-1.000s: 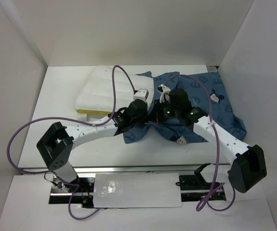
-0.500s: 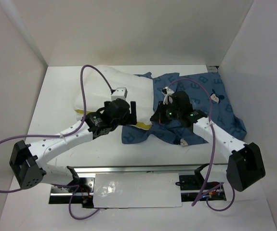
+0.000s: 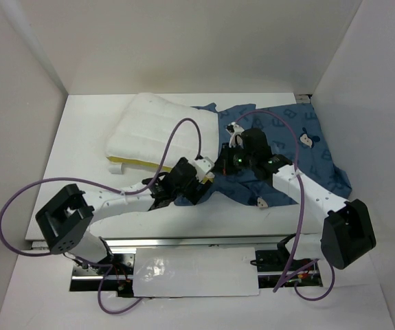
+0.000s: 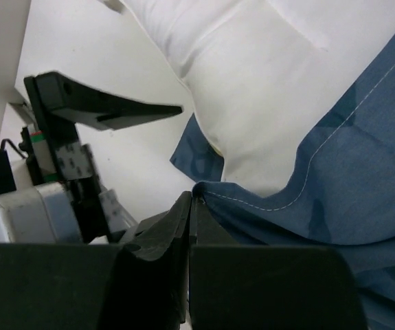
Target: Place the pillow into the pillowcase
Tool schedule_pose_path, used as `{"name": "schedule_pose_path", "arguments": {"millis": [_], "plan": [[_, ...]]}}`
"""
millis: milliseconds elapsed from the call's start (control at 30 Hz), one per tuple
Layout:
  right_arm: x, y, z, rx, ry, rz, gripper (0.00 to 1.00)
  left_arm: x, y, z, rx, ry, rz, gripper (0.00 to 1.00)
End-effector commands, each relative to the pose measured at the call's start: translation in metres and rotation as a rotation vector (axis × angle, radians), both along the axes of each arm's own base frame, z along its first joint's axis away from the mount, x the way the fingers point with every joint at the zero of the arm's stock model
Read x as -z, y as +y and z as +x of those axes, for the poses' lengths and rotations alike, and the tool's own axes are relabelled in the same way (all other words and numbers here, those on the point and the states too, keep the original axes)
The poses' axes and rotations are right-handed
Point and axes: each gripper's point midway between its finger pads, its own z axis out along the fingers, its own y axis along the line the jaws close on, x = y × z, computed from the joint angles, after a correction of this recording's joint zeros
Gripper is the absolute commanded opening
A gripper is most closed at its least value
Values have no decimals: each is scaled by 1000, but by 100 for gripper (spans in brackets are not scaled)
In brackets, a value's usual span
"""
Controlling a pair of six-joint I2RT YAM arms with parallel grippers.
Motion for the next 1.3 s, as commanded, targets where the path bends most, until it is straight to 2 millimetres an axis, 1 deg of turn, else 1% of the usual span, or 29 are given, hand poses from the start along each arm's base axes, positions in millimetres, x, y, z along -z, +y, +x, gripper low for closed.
{"name": "schedule_pose_path", "arguments": {"millis": [0, 33, 100, 167, 200, 233, 267, 300, 367, 400, 433, 467, 533, 600, 667, 700, 733, 767, 867, 933, 967, 1033, 1067, 1100, 1133, 1167, 1200, 1233, 1267], "plan": [[-33, 12, 4, -64, -58, 90, 0, -52, -26, 53, -35, -247, -56, 96], [-33, 13, 2, -75, -55, 96, 0, -34, -26, 59, -60, -234, -8, 93], [-35, 16, -2, -106, -54, 107, 0, -30, -20, 75, -165, -255, 25, 83], [-40, 18, -8, -141, -64, 121, 0, -25, -27, 87, -194, -255, 43, 76], [-40, 19, -9, -149, -62, 125, 0, -24, -32, 88, -185, -251, 37, 69], [-46, 20, -11, -160, -77, 139, 0, -31, -36, 91, -188, -266, 15, 1], [-46, 17, -10, -158, -76, 143, 0, -34, -38, 96, -232, -265, -15, 0], [-49, 17, -10, -158, -85, 146, 0, -36, -44, 95, -229, -243, -42, 0], [-56, 17, -12, -174, -99, 175, 0, -58, -48, 97, -271, -256, -136, 0], [-54, 19, -15, -186, -94, 189, 0, -80, -56, 90, -236, -252, -228, 0], [-62, 20, -21, -213, -89, 231, 0, -86, -58, 86, -237, -215, -317, 0], [-72, 21, -19, -224, -126, 266, 0, -103, -68, 83, -190, -212, -415, 0], [-79, 25, -26, -267, -127, 308, 0, -128, -79, 71, -128, -189, -565, 0], [-87, 28, -35, -321, -122, 339, 0, -136, -77, 76, -186, -189, -623, 0], [-92, 28, -40, -338, -118, 353, 0, -146, -74, 94, -268, -170, -661, 0], [-92, 31, -44, -356, -114, 357, 0, -142, -78, 93, -260, -137, -647, 0], [-92, 31, -44, -356, -114, 357, 0, -141, -76, 99, -287, -130, -653, 0], [-90, 30, -45, -354, -99, 353, 0, -147, -78, 103, -317, -124, -692, 0], [-85, 27, -49, -341, -80, 344, 0, -141, -67, 113, -434, -72, -735, 0], [-73, 26, -52, -337, -55, 337, 0, -144, -75, 112, -383, -45, -756, 0], [-75, 26, -51, -339, -66, 340, 0, -146, -83, 107, -333, -24, -775, 0], [-66, 24, -50, -328, -59, 337, 0, -128, -89, 95, -271, 22, -758, 0], [-65, 24, -51, -324, -51, 341, 0, -130, -95, 81, -200, 62, -771, 0], [-59, 22, -46, -312, -44, 339, 0, -111, -96, 65, -150, 98, -727, 0], [-56, 23, -45, -313, -50, 340, 0, -103, -97, 52, -112, 124, -710, 0], [-49, 20, -45, -314, -26, 340, 0, -99, -103, 34, -65, 136, -699, 15], [-44, 23, -46, -337, -6, 347, 0, -95, -96, 23, -72, 123, -681, 23], [-42, 22, -43, -337, -1, 351, 0, -87, -86, 21, -119, 119, -639, 35], [-34, 22, -43, -333, 21, 346, 0, -86, -81, 16, -126, 133, -619, 35]]}}
